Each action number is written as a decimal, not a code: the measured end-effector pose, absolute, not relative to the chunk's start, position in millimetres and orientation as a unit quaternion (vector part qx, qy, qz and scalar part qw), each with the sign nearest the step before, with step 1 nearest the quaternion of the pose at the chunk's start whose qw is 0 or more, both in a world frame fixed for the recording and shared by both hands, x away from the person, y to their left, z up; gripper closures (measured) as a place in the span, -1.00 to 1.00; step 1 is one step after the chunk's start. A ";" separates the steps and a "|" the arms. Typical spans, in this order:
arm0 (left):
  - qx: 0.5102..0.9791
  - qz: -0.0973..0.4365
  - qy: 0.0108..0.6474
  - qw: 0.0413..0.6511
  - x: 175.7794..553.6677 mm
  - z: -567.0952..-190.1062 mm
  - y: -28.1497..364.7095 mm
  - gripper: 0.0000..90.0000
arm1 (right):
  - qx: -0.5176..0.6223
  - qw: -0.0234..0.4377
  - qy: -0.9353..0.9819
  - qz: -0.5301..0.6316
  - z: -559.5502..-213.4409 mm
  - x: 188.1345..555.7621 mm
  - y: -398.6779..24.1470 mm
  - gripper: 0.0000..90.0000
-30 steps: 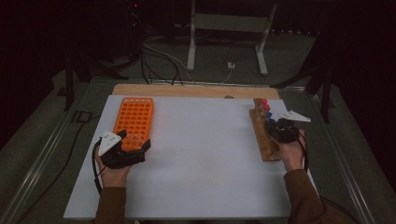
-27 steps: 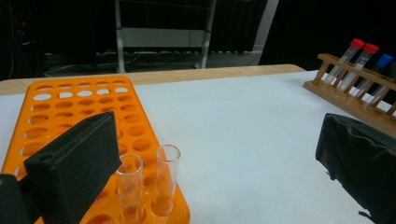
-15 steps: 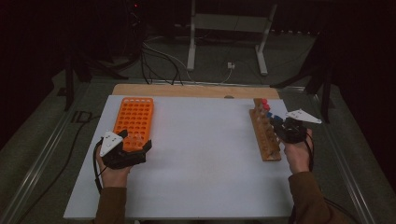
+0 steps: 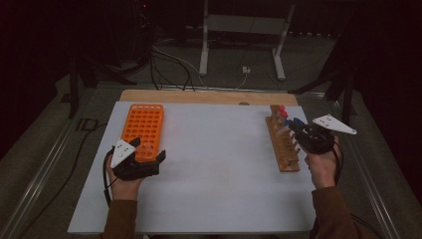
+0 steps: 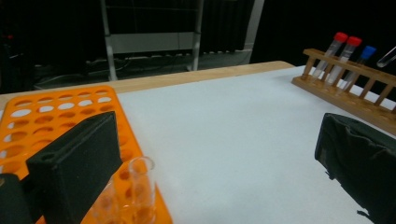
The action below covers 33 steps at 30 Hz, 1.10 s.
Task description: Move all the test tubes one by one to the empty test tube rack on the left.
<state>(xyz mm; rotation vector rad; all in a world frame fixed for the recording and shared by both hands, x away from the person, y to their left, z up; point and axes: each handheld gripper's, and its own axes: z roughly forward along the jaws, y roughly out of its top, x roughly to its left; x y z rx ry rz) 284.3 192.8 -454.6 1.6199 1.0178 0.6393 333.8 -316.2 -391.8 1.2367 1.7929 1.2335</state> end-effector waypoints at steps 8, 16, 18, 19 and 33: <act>0.691 0.251 0.410 0.541 282.3 -449.9 175.3 -0.98 | 0.441 0.276 0.707 0.480 -405.2 322.5 -287.1 0.69; 0.725 0.233 0.377 0.528 281.6 -448.3 137.2 -0.94 | 0.417 0.244 0.733 0.479 -419.4 314.4 -259.9 0.68; 0.733 0.232 0.367 0.524 282.9 -447.6 127.7 -0.93 | 0.409 0.241 0.741 0.475 -420.3 314.0 -254.6 0.68; 0.735 0.230 0.362 0.524 283.6 -447.6 123.4 -0.92 | 0.408 0.239 0.742 0.476 -420.2 313.2 -252.5 0.68; 0.766 0.199 0.327 0.517 293.9 -455.5 62.0 -0.82 | 0.380 0.189 0.762 0.489 -422.3 300.7 -225.0 0.68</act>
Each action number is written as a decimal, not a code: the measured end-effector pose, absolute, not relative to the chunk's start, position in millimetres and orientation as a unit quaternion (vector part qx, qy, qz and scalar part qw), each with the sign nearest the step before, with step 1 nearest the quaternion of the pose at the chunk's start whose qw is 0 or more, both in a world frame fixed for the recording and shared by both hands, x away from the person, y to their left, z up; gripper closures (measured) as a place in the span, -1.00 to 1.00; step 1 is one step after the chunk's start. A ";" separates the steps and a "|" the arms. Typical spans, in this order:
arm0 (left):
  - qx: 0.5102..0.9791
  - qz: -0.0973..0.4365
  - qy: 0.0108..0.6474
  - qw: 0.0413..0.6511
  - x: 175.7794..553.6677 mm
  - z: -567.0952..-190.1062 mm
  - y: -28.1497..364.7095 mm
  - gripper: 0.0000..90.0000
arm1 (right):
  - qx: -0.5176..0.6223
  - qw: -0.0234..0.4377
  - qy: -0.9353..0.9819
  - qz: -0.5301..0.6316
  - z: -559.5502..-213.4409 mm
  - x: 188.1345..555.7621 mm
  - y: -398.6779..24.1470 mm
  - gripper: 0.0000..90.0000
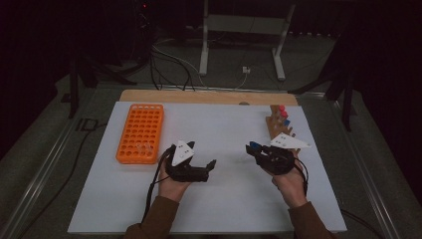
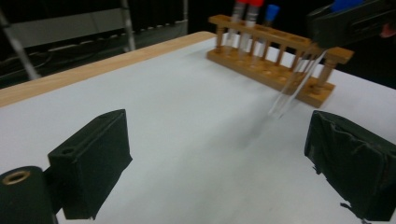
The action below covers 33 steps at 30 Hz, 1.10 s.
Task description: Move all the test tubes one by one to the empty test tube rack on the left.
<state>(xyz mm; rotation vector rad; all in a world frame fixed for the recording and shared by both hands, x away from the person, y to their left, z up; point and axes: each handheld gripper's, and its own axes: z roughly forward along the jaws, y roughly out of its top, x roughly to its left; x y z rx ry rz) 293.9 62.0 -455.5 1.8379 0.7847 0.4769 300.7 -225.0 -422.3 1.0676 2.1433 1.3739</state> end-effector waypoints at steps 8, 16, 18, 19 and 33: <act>0.786 0.168 0.295 0.517 295.7 -462.0 30.1 -0.62 | 0.365 0.171 0.773 0.489 -424.2 295.6 -209.8 0.68; 0.803 0.155 0.267 0.510 292.3 -465.9 6.9 -0.20 | 0.355 0.150 0.780 0.493 -428.6 293.8 -199.9 0.67; 0.802 0.153 0.266 0.513 292.5 -466.6 4.2 -0.05 | 0.356 0.147 0.780 0.494 -429.4 293.9 -199.5 0.68; 0.802 0.154 0.265 0.513 292.4 -466.7 3.1 0.03 | 0.356 0.145 0.780 0.495 -429.5 293.8 -199.3 0.68; 0.807 0.143 0.251 0.515 291.4 -467.0 -2.1 0.69 | 0.345 0.137 0.785 0.496 -430.7 291.6 -194.3 0.68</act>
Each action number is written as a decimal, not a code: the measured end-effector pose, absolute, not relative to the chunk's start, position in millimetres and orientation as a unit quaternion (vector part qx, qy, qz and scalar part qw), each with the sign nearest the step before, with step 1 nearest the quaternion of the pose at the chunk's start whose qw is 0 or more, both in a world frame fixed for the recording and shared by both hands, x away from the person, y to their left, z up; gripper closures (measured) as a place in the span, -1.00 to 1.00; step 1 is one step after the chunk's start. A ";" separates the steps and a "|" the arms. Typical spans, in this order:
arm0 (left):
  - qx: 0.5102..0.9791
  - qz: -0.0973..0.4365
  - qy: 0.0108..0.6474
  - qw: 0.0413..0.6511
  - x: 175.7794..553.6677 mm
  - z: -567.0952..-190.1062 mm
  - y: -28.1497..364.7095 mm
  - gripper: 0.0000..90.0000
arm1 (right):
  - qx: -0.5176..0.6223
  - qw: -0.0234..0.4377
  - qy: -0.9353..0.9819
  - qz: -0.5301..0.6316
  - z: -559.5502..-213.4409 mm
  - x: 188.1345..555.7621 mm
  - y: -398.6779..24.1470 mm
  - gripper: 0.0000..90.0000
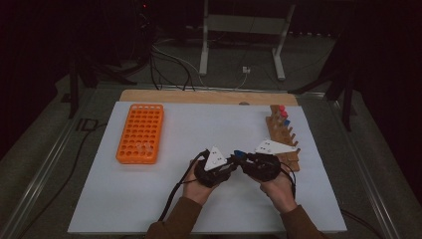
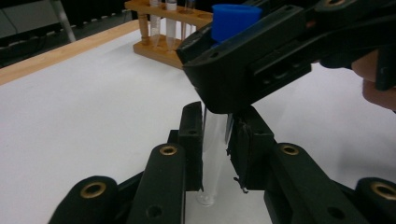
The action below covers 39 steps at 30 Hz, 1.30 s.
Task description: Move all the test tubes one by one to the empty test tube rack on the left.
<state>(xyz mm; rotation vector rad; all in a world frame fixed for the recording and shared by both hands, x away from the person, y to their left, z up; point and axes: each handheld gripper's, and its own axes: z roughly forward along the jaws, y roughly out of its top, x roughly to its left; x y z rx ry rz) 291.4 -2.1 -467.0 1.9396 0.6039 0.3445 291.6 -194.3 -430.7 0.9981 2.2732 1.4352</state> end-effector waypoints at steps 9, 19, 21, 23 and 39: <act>0.805 0.147 0.261 0.513 294.5 -465.0 4.9 0.71 | 0.338 0.138 0.773 0.519 -422.9 291.7 -203.7 -0.09; 0.792 0.157 0.284 0.517 297.6 -460.1 23.2 0.71 | 0.352 0.169 0.761 0.519 -421.1 292.7 -214.2 -0.68; 0.791 0.161 0.286 0.517 297.6 -457.8 28.2 0.71 | 0.355 0.171 0.759 0.518 -421.5 292.7 -216.8 -0.75; 0.788 0.166 0.290 0.517 297.4 -455.3 34.2 0.71 | 0.359 0.184 0.761 0.508 -421.9 292.8 -218.8 -0.82; 0.760 0.191 0.343 0.518 299.3 -435.2 99.7 0.71 | 0.393 0.211 0.745 0.497 -424.8 289.6 -246.7 -1.00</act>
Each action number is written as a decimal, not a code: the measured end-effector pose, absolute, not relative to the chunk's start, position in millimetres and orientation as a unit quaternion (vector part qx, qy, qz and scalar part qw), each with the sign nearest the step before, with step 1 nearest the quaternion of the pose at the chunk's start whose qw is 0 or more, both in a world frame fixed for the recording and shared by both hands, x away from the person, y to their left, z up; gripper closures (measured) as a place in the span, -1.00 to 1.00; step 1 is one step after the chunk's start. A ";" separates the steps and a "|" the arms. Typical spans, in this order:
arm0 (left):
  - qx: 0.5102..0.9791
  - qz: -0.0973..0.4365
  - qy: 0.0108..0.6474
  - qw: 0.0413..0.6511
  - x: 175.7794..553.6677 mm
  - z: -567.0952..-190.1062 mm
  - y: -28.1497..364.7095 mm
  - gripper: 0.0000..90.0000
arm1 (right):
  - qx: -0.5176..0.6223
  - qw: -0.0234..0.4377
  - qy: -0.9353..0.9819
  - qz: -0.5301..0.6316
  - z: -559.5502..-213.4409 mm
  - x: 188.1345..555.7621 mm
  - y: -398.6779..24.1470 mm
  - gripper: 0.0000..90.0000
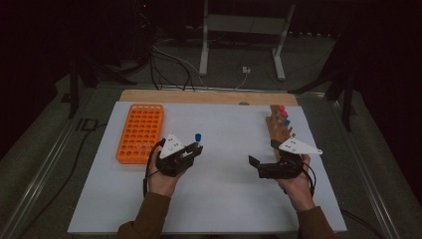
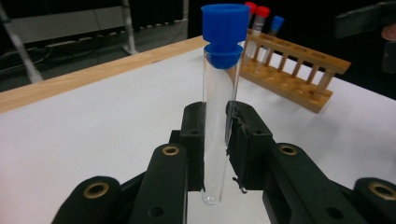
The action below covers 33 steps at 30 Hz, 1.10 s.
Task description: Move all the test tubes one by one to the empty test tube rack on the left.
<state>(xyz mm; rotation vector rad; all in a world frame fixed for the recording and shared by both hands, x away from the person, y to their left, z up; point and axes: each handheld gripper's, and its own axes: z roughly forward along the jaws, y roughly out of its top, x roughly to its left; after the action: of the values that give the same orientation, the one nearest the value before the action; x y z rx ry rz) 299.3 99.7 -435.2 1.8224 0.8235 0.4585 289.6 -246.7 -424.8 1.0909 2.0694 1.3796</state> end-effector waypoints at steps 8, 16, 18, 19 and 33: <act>0.744 0.207 0.358 0.525 299.2 -426.5 129.3 0.71 | 0.407 0.213 0.738 0.495 -428.5 288.5 -260.0 -1.00; 0.727 0.227 0.376 0.528 297.9 -418.1 160.4 0.71 | 0.412 0.214 0.733 0.497 -427.9 287.1 -263.0 -1.00; 0.718 0.234 0.383 0.532 297.3 -414.9 169.6 0.71 | 0.413 0.216 0.732 0.497 -427.9 287.1 -264.0 -1.00; 0.712 0.237 0.388 0.535 297.0 -413.4 174.7 0.71 | 0.414 0.217 0.731 0.497 -427.9 287.0 -264.8 -1.00; 0.660 0.301 0.452 0.519 291.2 -412.8 240.6 0.71 | 0.418 0.220 0.726 0.499 -427.1 287.4 -269.1 -1.00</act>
<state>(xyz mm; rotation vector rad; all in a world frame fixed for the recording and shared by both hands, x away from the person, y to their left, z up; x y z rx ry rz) 291.2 240.6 -412.8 1.5833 1.0843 0.7210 287.4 -269.1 -427.1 1.1568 2.0092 1.3807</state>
